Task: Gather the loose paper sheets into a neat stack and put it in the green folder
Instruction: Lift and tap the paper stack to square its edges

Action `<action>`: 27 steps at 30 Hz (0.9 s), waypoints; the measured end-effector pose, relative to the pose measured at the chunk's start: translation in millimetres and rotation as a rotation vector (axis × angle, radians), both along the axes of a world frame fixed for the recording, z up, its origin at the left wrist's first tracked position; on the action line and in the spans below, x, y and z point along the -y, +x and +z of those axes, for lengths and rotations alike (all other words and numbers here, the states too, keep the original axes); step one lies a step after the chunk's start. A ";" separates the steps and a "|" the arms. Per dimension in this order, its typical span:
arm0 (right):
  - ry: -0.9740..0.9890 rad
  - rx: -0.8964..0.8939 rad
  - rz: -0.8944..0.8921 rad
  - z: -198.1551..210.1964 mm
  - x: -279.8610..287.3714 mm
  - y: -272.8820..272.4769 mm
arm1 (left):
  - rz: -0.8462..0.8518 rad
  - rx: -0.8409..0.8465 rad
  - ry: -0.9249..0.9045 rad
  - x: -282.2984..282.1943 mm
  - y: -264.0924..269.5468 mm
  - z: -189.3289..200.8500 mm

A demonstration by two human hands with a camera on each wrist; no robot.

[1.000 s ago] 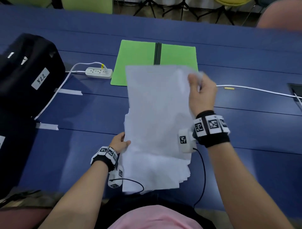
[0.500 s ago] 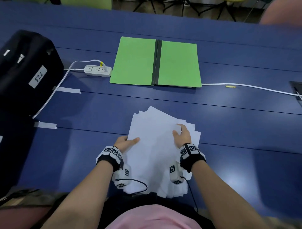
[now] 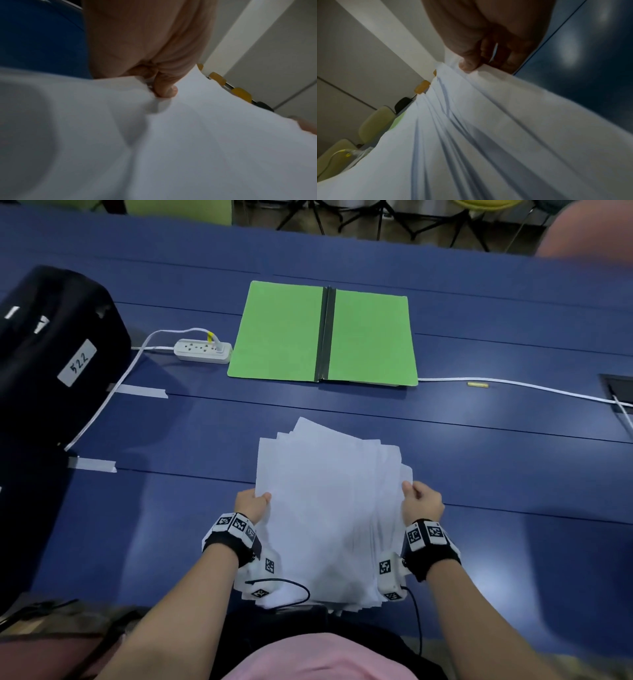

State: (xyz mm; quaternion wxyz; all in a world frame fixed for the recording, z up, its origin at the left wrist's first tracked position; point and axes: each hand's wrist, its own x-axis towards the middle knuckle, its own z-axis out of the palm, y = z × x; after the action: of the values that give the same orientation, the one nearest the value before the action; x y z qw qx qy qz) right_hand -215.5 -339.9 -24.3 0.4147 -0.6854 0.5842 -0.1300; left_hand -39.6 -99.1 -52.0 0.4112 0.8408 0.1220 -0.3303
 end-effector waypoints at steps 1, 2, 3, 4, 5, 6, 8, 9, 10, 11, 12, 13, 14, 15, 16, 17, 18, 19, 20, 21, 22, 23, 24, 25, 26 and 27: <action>-0.010 0.026 -0.025 4.3 -3.1 3.6 | 0.003 -0.001 0.006 -2.4 0.2 -1.3; -0.031 0.060 -0.048 6.7 -6.1 7.8 | 0.004 0.001 0.016 -4.0 0.2 -2.3; -0.050 0.090 -0.069 10.4 -10.0 12.5 | 0.006 -0.007 0.021 -5.0 0.2 -2.2; -0.076 0.116 -0.078 13.5 -13.8 16.8 | 0.004 -0.018 0.024 -5.8 0.3 -2.1; -0.103 0.140 -0.065 19.0 -17.2 20.5 | 0.007 -0.039 0.016 -6.6 1.1 -1.5; -0.132 0.164 -0.022 24.7 -18.7 24.1 | 0.011 -0.057 0.005 -7.5 2.2 -1.1; -0.175 0.191 0.137 39.6 -16.7 30.6 | -0.006 -0.095 -0.002 -10.6 4.0 0.6; -0.203 0.185 0.221 47.0 -14.0 33.0 | -0.017 -0.106 0.002 -11.7 4.5 0.9; -0.251 0.190 0.266 52.5 -10.0 35.0 | -0.029 -0.101 0.007 -12.5 5.3 0.5; -0.313 0.221 0.260 58.4 -5.8 36.9 | -0.026 -0.095 0.002 -12.6 4.5 0.9; -0.392 0.268 0.220 63.6 -1.6 38.9 | -0.014 -0.086 -0.017 -12.0 3.1 1.8; -0.472 0.317 0.170 69.4 1.4 40.7 | -0.001 -0.077 -0.033 -12.0 2.0 2.3; -0.543 0.352 0.119 75.9 3.2 42.6 | 0.002 -0.065 -0.040 -11.9 1.5 2.2; -0.596 0.375 0.068 84.2 4.2 44.4 | 0.003 -0.069 -0.045 -11.8 1.0 3.3; -0.621 0.395 0.009 92.5 6.0 45.1 | 0.000 -0.075 -0.047 -11.6 0.9 4.0; -0.625 0.433 -0.062 101.0 9.4 46.0 | 0.005 -0.095 -0.045 -11.5 1.1 4.9; -0.605 0.493 -0.152 108.1 14.4 47.8 | 0.011 -0.109 -0.039 -11.6 1.6 6.4; -0.559 0.586 -0.250 114.3 20.5 49.6 | 0.015 -0.118 -0.032 -11.3 1.7 8.1; -0.480 0.695 -0.353 119.5 25.9 51.2 | 0.016 -0.121 -0.025 -11.3 2.1 9.0; -0.393 0.757 -0.443 116.2 32.7 51.6 | 0.020 -0.125 -0.019 -10.7 2.1 10.2; -0.294 0.746 -0.508 111.0 35.2 51.3 | 0.024 -0.128 -0.017 -10.4 1.9 11.5; -0.195 0.656 -0.533 102.7 34.0 50.0 | 0.035 -0.136 -0.025 -9.9 1.1 13.1; -0.085 0.554 -0.530 91.3 30.8 46.5 | 0.062 -0.154 -0.048 -9.1 -0.2 15.6; 0.012 0.456 -0.515 77.0 27.0 41.5 | 0.092 -0.176 -0.081 -8.4 -2.3 19.5; 0.132 0.391 -0.495 64.8 21.5 35.1 | 0.111 -0.197 -0.110 -7.6 -4.9 24.2; 0.269 0.361 -0.461 52.1 16.6 28.9 | 0.115 -0.212 -0.131 -7.4 -6.4 28.4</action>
State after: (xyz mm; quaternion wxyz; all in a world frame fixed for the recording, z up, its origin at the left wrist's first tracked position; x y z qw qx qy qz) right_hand -186.6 -356.5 27.9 0.5581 -0.4402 0.6529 -0.2616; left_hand -46.0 -91.7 -23.6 0.4683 0.7640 0.1911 -0.4006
